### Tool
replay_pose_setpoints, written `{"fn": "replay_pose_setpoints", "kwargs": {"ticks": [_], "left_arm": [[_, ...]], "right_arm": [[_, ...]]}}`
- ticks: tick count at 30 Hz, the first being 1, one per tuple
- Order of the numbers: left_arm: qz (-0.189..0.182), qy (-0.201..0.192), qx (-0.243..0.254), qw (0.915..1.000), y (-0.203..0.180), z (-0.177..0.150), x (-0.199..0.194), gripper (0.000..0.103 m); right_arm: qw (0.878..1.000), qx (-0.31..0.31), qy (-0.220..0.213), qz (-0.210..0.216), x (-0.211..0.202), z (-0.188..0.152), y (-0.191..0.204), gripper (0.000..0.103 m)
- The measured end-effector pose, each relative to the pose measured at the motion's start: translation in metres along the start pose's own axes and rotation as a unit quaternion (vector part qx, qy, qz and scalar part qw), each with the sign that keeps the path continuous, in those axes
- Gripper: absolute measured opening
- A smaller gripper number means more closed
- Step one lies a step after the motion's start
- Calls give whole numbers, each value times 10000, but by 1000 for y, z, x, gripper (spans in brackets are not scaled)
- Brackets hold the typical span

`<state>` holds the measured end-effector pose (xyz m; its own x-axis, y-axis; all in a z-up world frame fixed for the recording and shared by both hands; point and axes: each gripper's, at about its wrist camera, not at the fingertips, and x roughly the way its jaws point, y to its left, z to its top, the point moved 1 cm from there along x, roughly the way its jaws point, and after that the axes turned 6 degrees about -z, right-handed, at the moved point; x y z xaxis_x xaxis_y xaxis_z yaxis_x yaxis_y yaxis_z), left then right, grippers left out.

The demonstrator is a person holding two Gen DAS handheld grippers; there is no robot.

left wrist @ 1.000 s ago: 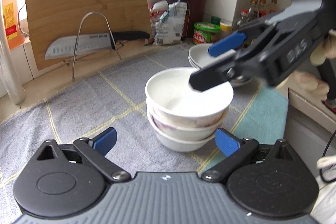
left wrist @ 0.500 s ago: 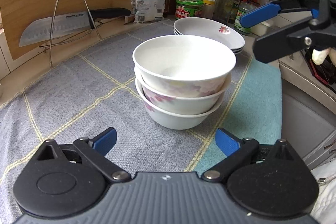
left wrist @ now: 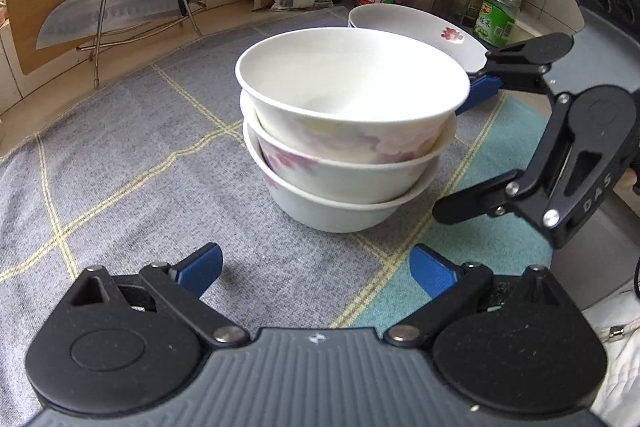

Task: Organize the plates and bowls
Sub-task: 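Grasp the rim of the three-bowl stack with both grippers from opposite sides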

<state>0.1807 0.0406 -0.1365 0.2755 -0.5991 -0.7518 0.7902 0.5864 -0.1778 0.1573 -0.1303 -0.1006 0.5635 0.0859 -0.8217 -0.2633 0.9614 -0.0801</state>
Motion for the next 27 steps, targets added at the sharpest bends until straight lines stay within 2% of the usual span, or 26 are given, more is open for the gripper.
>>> {"fn": "replay_pose_setpoints", "kwargs": {"ticks": [7, 11, 13, 21, 27], "left_arm": [[418, 108, -98, 9990, -9, 4, 14, 101], [647, 130, 90, 9978, -15, 2, 20, 103], [677, 97, 14, 9977, -14, 2, 21, 103], [719, -265, 43, 9971, -16, -6, 17, 103], [540, -364, 268, 9975, -13, -7, 17, 103]], "right_arm": [[9962, -729, -77, 472, 24, -3, -14, 103], [9914, -1064, -194, 731, 28, -4, -20, 103], [9874, -1324, -324, 803, 28, -7, -18, 103], [9822, -1389, -777, 995, 28, -16, -25, 103], [9841, -1352, -671, 937, 28, -11, -22, 103]]}}
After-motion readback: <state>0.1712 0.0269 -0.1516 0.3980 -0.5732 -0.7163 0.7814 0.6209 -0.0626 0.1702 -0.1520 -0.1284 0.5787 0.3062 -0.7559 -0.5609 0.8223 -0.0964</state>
